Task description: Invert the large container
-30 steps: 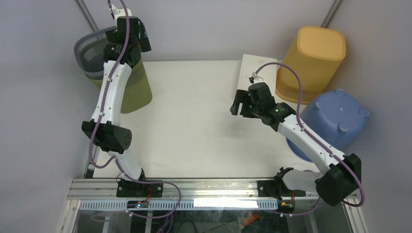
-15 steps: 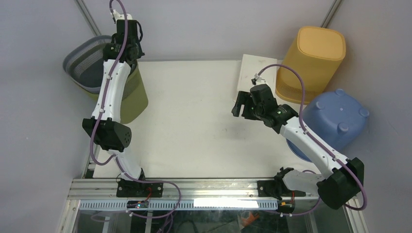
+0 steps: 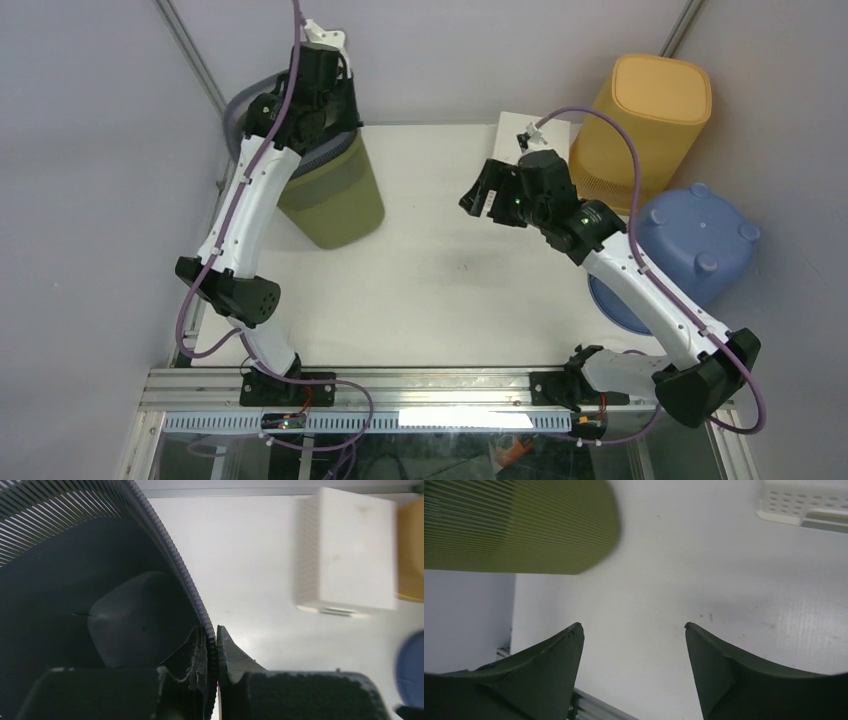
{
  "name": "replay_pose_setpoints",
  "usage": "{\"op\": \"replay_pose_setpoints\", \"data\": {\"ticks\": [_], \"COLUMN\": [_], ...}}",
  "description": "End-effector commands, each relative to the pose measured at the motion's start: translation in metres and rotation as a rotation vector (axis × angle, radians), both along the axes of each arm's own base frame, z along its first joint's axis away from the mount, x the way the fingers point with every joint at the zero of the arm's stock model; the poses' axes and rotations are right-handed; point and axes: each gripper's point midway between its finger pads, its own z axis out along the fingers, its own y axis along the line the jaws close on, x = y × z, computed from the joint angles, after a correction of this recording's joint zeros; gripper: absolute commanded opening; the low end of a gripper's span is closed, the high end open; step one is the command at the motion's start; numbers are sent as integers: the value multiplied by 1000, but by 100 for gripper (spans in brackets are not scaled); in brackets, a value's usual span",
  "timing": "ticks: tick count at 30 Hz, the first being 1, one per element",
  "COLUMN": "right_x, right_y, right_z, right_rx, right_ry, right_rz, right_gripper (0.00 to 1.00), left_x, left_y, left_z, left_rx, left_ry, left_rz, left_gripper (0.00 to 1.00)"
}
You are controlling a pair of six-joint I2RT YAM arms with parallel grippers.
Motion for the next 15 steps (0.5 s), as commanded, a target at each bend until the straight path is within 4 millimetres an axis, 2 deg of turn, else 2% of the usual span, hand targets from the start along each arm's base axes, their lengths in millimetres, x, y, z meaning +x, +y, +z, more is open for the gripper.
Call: {"op": "replay_pose_setpoints", "data": {"ticks": [1,6,12,15], "right_x": [7,16,33,38], "right_y": [36,58,76,88], "right_z": [66,111,141,158], "right_rx": [201,308,385,414], "right_ry": [-92,-170,-204,-226], "right_rz": [20,44,41,59], "right_gripper": [78,77,72,67], "left_x": [-37,-48,-58,-62], "left_y": [-52,-79,-93,-96], "left_z": [110,118,116,119], "left_rx": [-264,-299,-316,-329], "left_ry": [-252,-255,-239,-241], "left_rz": [-168,-245,-293,-309], "left_gripper": [0,0,0,0]}}
